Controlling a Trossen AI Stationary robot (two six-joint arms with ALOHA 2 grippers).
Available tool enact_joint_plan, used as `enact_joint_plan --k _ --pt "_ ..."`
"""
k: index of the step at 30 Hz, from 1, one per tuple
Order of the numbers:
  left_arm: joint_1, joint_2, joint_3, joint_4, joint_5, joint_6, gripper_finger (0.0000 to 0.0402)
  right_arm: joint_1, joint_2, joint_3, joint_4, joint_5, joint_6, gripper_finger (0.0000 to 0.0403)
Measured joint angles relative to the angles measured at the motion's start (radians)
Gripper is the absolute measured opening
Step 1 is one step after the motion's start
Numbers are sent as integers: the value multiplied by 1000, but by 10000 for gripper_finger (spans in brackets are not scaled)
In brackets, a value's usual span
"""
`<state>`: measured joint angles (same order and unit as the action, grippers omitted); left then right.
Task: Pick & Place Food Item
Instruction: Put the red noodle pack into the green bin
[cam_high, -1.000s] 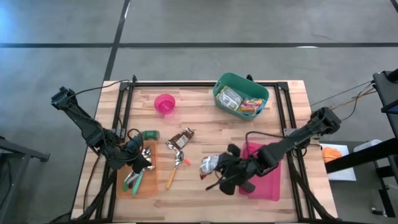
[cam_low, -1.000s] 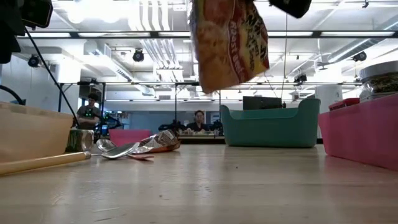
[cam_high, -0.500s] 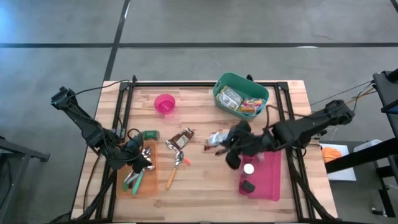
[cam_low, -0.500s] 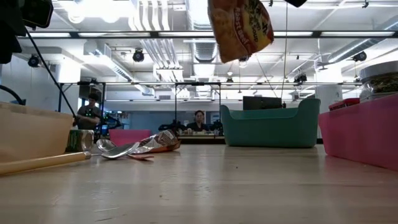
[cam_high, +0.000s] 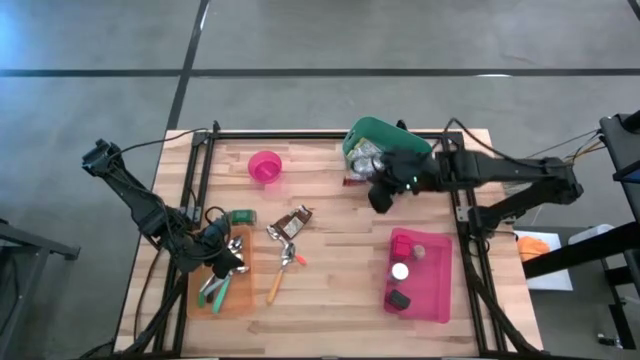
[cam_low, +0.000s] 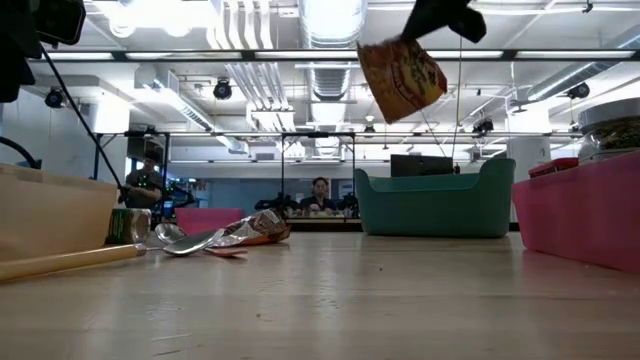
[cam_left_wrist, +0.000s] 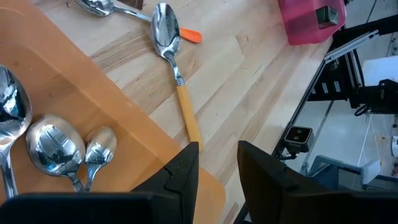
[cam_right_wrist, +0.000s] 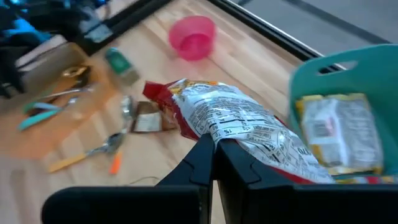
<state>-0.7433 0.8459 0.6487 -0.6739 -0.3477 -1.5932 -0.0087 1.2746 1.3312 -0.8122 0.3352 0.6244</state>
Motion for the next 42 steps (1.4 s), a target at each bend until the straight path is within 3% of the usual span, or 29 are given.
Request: enact_joint_plan --k 6,21,30,42 --pt "3 0 0 0 -2 0 113 -181 -3 0 -75 -88 -62 8" --pt "37 0 0 -4 -4 51 113 -477 5 -29 -141 -70 -400 8" --pt "54 0 0 -4 -12 53 113 -503 5 -171 -136 -17 -421 8" --pt "60 0 0 -2 -12 49 113 -450 5 -388 41 36 -515 8"
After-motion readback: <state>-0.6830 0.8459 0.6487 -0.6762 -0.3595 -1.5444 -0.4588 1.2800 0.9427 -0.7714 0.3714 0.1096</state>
